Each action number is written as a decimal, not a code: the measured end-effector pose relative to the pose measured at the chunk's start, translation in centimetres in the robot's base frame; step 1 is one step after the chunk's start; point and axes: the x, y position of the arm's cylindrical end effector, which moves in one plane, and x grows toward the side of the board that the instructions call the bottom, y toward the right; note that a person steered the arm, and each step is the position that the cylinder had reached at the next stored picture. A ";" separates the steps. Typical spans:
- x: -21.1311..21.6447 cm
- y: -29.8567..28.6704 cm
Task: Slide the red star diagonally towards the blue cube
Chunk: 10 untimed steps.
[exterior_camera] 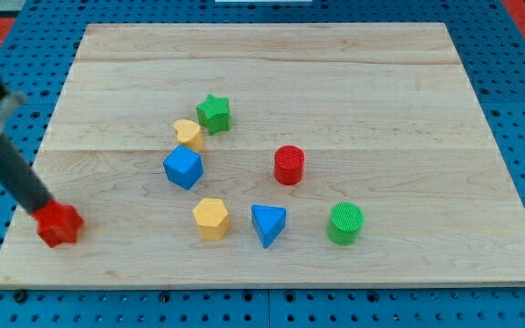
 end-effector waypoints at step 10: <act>-0.1 4.3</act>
